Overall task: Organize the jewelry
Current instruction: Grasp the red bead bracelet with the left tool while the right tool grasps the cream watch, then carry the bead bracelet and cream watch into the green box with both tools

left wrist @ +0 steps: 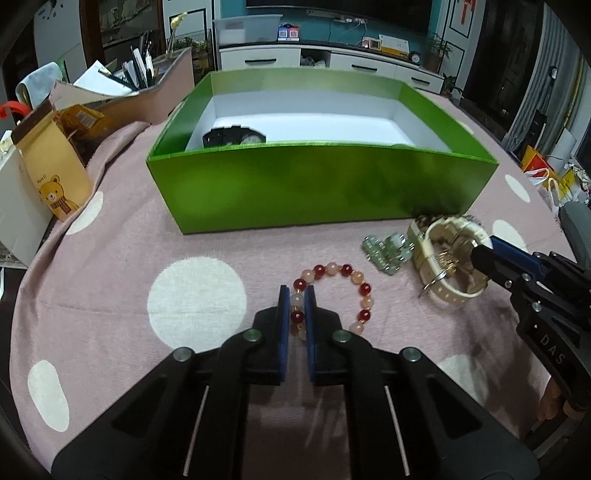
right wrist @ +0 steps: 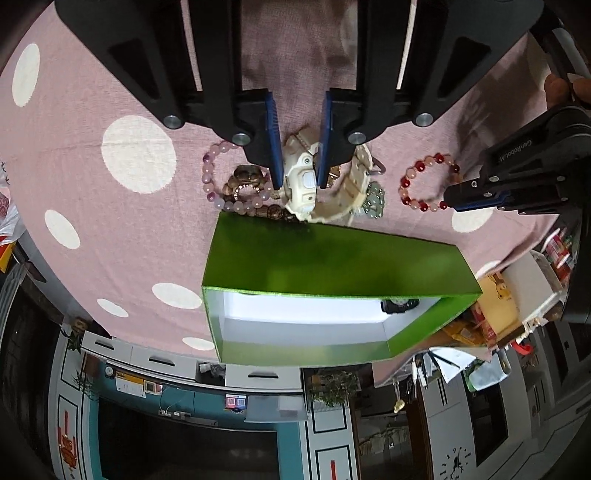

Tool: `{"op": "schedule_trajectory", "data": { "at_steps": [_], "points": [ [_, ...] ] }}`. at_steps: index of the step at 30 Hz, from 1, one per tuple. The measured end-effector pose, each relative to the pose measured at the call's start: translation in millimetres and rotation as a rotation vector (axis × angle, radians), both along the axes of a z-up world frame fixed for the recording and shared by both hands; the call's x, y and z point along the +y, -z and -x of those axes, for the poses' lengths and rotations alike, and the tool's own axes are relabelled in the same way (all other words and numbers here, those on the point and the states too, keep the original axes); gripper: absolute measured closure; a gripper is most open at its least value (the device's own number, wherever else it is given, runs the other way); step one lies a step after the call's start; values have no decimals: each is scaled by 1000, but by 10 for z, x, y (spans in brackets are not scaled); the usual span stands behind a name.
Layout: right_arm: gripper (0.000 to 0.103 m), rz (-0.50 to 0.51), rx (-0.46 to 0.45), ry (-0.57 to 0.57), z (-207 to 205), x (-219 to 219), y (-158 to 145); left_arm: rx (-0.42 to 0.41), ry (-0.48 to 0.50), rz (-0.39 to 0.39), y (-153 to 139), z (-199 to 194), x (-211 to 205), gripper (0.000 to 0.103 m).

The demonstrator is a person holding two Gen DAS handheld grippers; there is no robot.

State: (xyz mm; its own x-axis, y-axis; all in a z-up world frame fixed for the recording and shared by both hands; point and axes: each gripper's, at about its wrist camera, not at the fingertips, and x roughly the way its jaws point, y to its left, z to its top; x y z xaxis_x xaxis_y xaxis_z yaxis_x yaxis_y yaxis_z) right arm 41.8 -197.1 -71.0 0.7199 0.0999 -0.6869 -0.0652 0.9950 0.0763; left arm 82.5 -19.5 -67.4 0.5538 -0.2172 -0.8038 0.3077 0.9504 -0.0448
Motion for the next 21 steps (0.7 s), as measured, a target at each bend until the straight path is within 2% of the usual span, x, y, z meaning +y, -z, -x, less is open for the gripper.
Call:
{"op": "schedule_trajectory", "data": {
  "at_steps": [15, 21],
  "points": [
    [85, -117, -128, 4, 219, -232, -534, -114, 28, 40, -545, 206, -28, 96],
    [85, -180, -98, -2, 223, -315, -522, -125, 25, 55, -635, 239, -17, 96]
  ]
}}
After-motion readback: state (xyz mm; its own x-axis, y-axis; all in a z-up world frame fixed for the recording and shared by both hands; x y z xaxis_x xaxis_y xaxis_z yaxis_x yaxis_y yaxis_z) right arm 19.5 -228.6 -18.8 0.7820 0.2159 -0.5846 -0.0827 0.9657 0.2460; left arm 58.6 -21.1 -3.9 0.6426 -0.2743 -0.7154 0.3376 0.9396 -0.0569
